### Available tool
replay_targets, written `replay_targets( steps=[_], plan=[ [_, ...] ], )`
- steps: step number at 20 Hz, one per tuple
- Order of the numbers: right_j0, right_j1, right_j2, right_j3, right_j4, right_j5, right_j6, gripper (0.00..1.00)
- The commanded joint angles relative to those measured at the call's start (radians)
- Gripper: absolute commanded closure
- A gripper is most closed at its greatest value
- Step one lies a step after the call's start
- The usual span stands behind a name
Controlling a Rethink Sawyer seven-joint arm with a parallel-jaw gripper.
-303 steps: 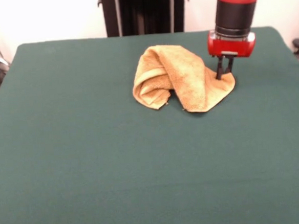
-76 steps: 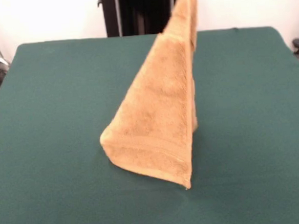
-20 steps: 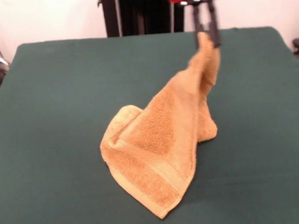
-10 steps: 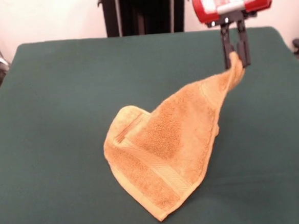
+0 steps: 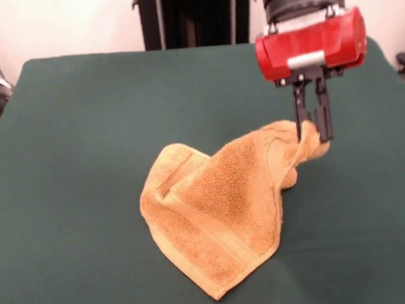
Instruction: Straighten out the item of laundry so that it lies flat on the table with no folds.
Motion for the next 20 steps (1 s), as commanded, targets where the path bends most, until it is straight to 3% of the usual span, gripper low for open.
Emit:
replay_targets(
  steps=[1,7,12,16,20],
  plan=[
    [0.015,0.108,0.132,-0.094,-0.045,-0.083,0.301,1.0],
    [-0.035,0.183,0.294,-0.094,-0.104,-0.158,0.456,1.0],
    [-0.082,0.291,0.424,-0.159,-0.253,-0.187,0.501,1.0],
    [-0.015,0.318,0.389,-0.24,-0.254,-0.216,0.472,1.0],
    [-0.043,0.365,0.448,-0.3,-0.368,-0.205,0.517,1.0]
  ],
)
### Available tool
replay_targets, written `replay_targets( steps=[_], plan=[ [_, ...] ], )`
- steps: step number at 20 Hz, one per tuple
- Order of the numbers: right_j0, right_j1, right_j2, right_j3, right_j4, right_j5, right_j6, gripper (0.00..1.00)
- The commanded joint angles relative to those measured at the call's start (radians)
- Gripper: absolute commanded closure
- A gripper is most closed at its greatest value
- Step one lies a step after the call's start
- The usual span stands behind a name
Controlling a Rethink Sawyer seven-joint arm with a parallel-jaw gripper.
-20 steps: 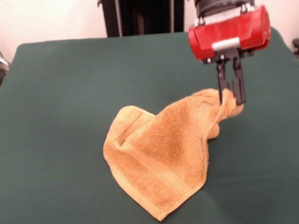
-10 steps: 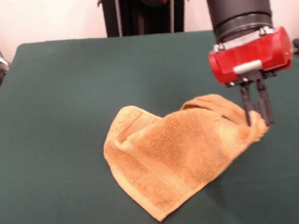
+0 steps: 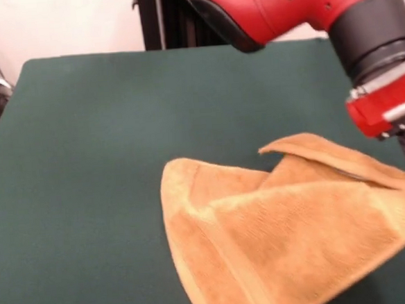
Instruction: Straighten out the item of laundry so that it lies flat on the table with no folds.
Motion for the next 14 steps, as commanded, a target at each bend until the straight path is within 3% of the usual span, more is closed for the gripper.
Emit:
replay_targets(
  steps=[1,8,14],
  plan=[
    [0.011,0.101,0.192,-0.155,-0.141,-0.026,0.302,1.0],
    [-0.032,0.149,0.223,-0.142,-0.234,0.028,0.273,1.0],
    [0.013,0.141,0.108,-0.096,-0.124,0.019,0.21,1.0]
  ],
)
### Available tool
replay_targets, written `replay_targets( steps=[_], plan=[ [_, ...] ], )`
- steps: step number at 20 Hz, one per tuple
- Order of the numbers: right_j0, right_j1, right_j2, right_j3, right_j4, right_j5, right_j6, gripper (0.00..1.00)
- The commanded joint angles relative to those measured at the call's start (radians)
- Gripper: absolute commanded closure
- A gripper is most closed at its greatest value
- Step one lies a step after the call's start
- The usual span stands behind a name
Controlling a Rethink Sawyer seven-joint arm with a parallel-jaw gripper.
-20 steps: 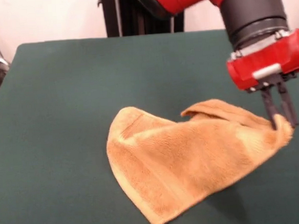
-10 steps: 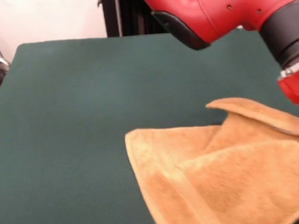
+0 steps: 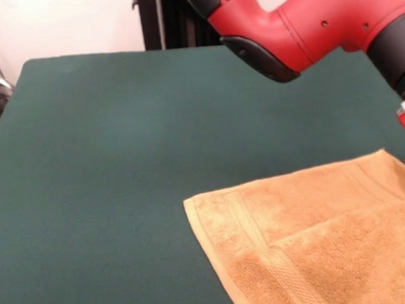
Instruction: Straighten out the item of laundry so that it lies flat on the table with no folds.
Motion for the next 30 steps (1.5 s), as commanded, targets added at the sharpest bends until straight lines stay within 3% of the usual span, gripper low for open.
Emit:
replay_targets(
  steps=[1,7,12,30],
  plan=[
    [0.047,0.018,-0.034,-0.019,0.058,0.031,0.185,1.0],
    [0.089,0.0,-0.152,0.034,0.168,0.096,0.145,1.0],
    [0.093,-0.021,-0.195,0.061,0.201,0.164,0.129,1.0],
    [0.092,0.009,-0.152,0.022,0.205,0.159,0.188,1.0]
  ],
)
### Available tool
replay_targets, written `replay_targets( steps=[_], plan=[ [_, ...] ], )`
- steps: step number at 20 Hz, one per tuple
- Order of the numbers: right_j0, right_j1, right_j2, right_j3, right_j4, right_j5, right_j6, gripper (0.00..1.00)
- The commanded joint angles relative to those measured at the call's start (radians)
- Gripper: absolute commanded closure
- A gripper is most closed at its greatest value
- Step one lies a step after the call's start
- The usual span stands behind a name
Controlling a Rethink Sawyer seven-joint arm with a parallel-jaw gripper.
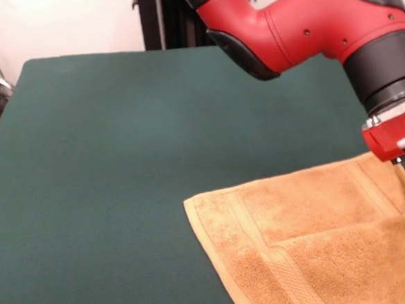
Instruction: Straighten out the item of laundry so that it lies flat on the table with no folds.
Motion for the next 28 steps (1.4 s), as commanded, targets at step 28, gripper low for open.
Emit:
replay_targets(
  steps=[28],
  plan=[
    [0.023,0.134,0.135,-0.079,0.026,0.096,0.239,1.0]
  ],
)
